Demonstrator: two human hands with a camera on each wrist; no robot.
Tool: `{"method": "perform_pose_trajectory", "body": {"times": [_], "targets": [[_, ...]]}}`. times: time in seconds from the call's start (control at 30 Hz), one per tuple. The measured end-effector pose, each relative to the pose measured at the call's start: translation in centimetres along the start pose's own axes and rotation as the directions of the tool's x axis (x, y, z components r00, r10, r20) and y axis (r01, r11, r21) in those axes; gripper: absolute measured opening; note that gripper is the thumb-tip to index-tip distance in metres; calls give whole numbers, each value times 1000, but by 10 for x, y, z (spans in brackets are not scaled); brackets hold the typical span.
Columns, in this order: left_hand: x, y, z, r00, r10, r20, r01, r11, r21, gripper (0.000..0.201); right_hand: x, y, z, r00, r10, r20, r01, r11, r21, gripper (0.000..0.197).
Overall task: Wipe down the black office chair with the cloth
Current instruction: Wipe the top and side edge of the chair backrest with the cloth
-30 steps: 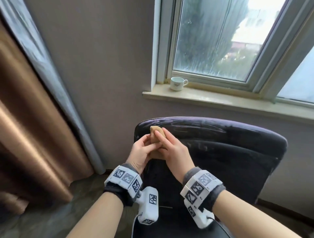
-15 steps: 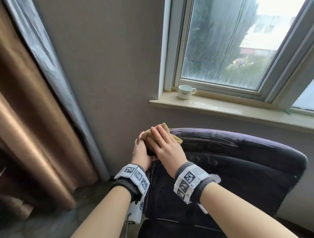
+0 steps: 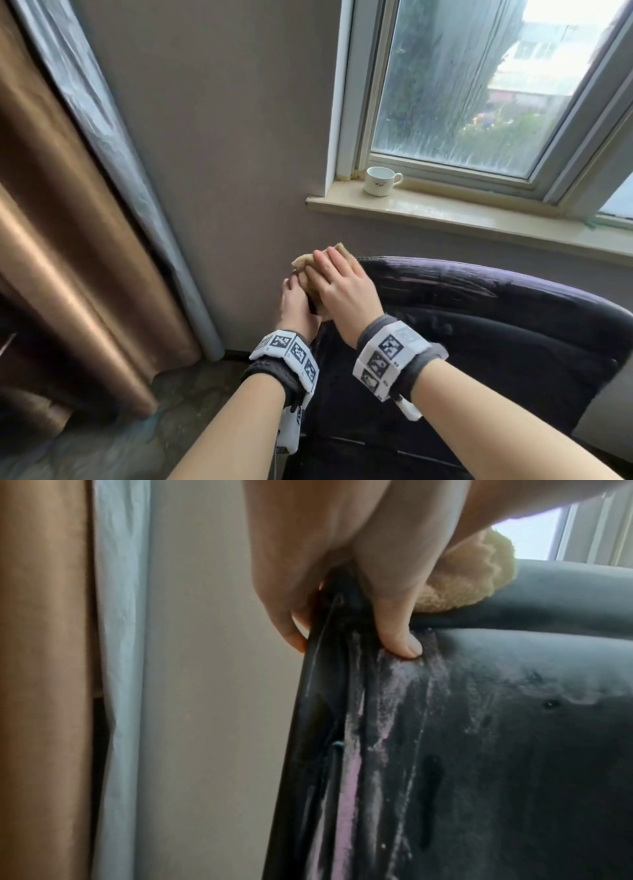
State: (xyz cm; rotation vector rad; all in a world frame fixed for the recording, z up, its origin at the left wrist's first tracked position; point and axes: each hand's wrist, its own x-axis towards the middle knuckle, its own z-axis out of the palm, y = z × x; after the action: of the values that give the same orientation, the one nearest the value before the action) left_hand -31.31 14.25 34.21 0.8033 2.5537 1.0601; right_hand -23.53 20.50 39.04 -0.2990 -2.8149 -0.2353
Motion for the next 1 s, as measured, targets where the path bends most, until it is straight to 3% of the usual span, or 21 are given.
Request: {"method": "perform_pose_trajectory", "body": {"times": [0.07,0.2,0.27,0.37,0.43,0.47,0.53,0.63,0.77,0.9,1.0], "targets": [[1,1,-2,1000,-10,-4,10,997,-75,87,-4,18,-5,999,7,-39,-7,1000,-2,36],[-3,4,-2,1000,9,0,-9,995,-100,80,-14,49,-14,977,205,-64,-197,973,116,28],[-5,8,-4,1000,28,-14,-28,998,-52,82,-17,51,-16,963,244,-113,-229,965,130,24],[-4,17,-5,974,211,-78,-190,956,224,95,-18,34,-11,962,134,-239,-142,990,-19,26],[-3,24,-1,927,368,-70,-328,888,322,102,-22,28,3,972,39,-230,-60,995,-84,37],[-4,27,2,920,390,-43,-355,873,333,105,-26,30,10,976,13,-219,-37,993,-108,40],[-4,31,6,922,386,-14,-356,864,355,104,-33,39,21,976,-26,-218,-6,989,-146,41],[0,30,7,906,418,-70,-326,792,516,108,-41,58,22,960,-72,-269,33,988,-149,38],[3,29,4,873,472,-121,-294,708,642,109,-67,89,15,951,41,-307,-75,992,-99,44],[-3,45,3,891,452,38,-356,645,676,116,-98,122,4,899,231,-372,-242,970,19,45],[-11,71,19,861,488,144,-446,589,674,120,-85,116,1,898,193,-396,-183,981,64,47]]}}
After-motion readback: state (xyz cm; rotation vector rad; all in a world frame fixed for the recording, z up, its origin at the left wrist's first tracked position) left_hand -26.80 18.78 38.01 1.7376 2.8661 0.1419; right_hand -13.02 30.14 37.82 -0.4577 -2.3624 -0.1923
